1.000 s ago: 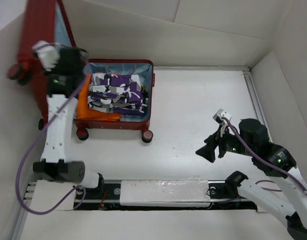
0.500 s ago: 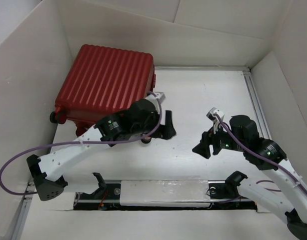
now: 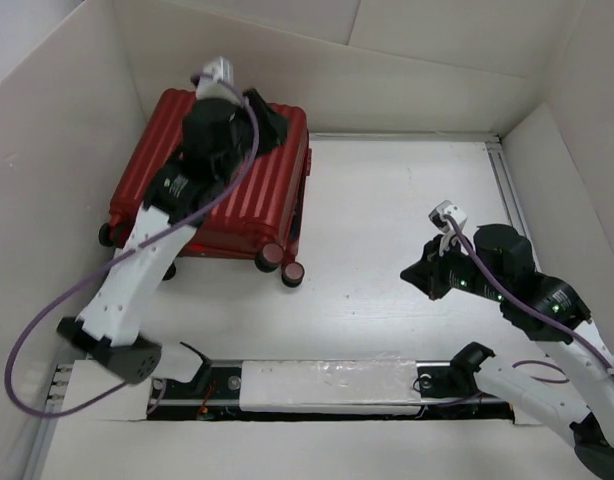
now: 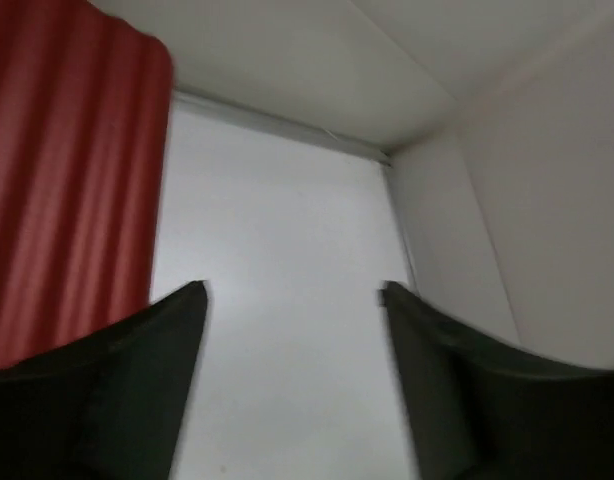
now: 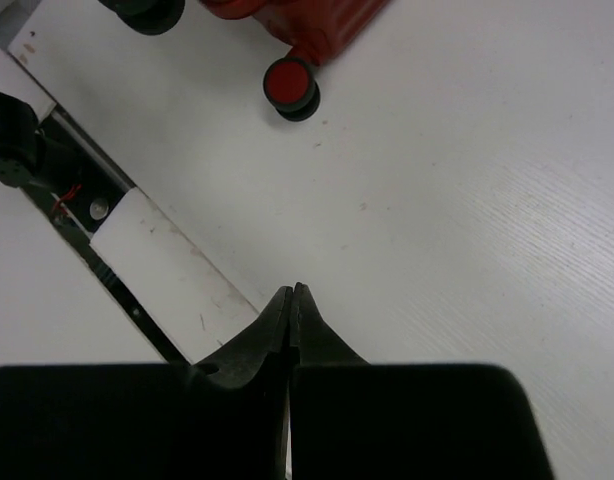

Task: Pack the luggage

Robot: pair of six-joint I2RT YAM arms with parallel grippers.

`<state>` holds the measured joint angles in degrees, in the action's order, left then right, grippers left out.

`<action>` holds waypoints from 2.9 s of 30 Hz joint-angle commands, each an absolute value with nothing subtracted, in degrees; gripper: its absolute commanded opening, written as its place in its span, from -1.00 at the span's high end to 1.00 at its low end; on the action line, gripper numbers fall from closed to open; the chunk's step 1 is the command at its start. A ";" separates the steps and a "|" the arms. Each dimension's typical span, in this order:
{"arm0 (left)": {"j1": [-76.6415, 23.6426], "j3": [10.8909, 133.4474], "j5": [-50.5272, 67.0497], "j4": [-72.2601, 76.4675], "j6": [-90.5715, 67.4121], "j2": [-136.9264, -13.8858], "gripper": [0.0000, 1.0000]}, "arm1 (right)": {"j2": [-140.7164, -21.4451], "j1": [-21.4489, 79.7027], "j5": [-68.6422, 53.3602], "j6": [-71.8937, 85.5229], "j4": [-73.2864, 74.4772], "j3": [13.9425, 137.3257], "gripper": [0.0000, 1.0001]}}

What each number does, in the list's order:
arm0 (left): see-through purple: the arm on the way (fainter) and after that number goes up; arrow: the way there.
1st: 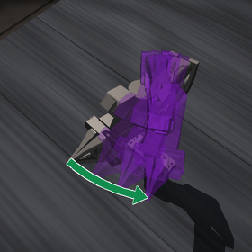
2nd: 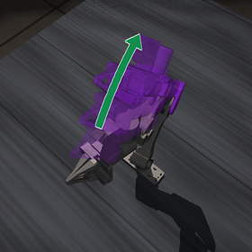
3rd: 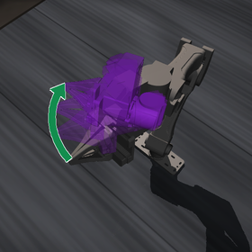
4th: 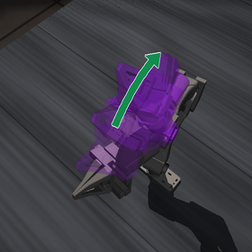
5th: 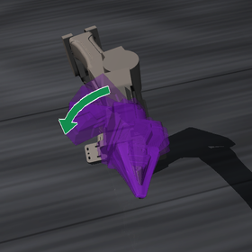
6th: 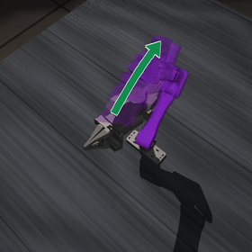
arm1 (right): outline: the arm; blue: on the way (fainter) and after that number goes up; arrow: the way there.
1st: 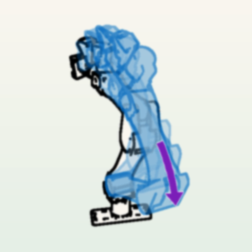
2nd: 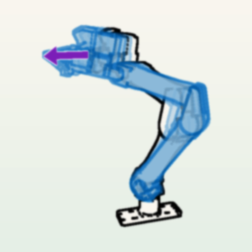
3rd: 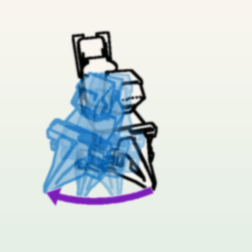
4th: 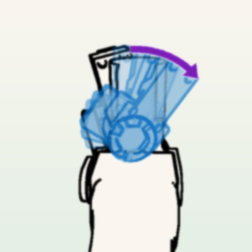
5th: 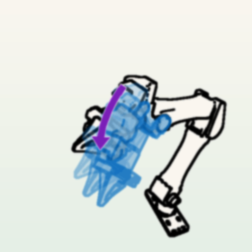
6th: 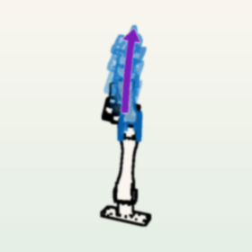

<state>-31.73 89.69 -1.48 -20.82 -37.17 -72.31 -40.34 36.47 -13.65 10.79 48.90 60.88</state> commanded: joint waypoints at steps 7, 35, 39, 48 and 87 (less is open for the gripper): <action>-20.33 144.73 -23.17 -56.82 -32.59 -106.45 0.44 | -47.02 36.83 -5.29 11.51 51.68 69.60 1.00; 21.71 119.09 11.41 -35.24 -27.96 -120.05 0.74 | -82.43 37.97 -3.96 15.38 29.01 84.36 -0.10; 13.75 112.08 12.57 -35.07 -24.18 -117.18 0.86 | -86.57 35.51 -3.96 16.43 26.46 88.15 -0.32; 2.81 72.19 19.15 -20.85 -28.04 -94.06 1.00 | -87.97 17.60 -2.18 16.96 26.28 88.86 0.30; 2.89 129.43 19.12 -27.95 -36.11 -112.55 0.28 | -56.72 32.76 5.26 20.38 42.08 75.18 1.00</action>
<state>-0.38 122.65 10.81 -24.60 -33.71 -102.94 -60.45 30.02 -2.24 15.16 37.10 83.94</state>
